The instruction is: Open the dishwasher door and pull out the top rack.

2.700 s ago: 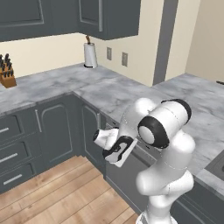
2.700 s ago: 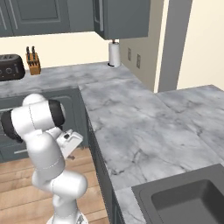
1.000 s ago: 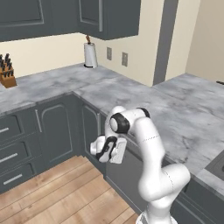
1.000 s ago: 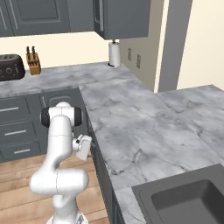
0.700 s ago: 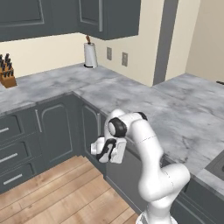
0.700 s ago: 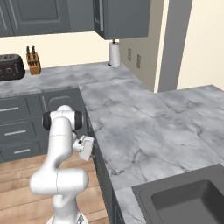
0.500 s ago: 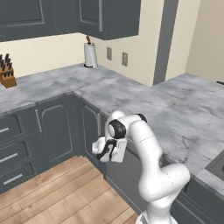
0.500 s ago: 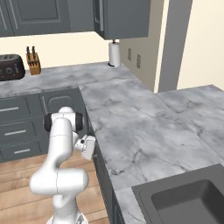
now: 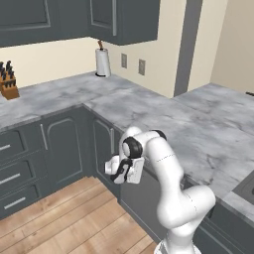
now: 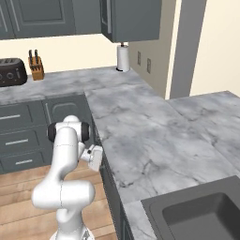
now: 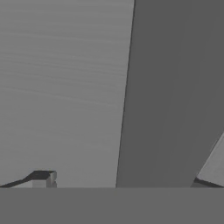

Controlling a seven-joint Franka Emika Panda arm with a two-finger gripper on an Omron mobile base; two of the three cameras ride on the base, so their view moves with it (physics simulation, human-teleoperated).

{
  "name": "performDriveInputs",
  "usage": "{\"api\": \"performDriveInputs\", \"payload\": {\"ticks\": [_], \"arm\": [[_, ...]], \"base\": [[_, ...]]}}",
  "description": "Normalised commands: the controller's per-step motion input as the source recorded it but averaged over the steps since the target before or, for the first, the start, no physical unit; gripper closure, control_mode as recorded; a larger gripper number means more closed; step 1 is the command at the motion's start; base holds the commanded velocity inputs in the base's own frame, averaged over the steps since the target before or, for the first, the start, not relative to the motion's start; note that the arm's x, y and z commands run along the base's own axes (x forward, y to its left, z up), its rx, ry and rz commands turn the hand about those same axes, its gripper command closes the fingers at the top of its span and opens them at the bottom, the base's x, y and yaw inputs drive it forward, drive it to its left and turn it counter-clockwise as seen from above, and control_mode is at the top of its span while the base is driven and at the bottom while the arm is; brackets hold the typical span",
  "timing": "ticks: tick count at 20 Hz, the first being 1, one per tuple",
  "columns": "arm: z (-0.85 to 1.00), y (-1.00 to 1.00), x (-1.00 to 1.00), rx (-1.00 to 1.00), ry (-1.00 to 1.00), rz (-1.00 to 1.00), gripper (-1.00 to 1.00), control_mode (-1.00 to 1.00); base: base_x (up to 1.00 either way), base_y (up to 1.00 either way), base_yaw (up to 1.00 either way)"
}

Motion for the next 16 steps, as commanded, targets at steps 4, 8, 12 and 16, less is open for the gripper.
{"api": "performDriveInputs", "payload": {"ticks": [4, 8, 12, 16], "arm": [[-0.04, 0.03, -0.08, 0.00, 0.00, 0.00, 1.00, -1.00], [-0.01, 0.00, -0.01, 0.02, 0.00, 0.00, 1.00, -1.00], [-0.18, 0.08, -0.32, 0.20, 0.09, 0.04, 1.00, -1.00], [-0.18, 0.34, -0.64, 0.31, 0.12, 0.05, 1.00, -1.00]], "base": [[0.00, 0.00, 0.00], [0.00, 0.00, 0.00], [0.00, 0.00, 0.00], [0.00, 0.00, 0.00]]}}
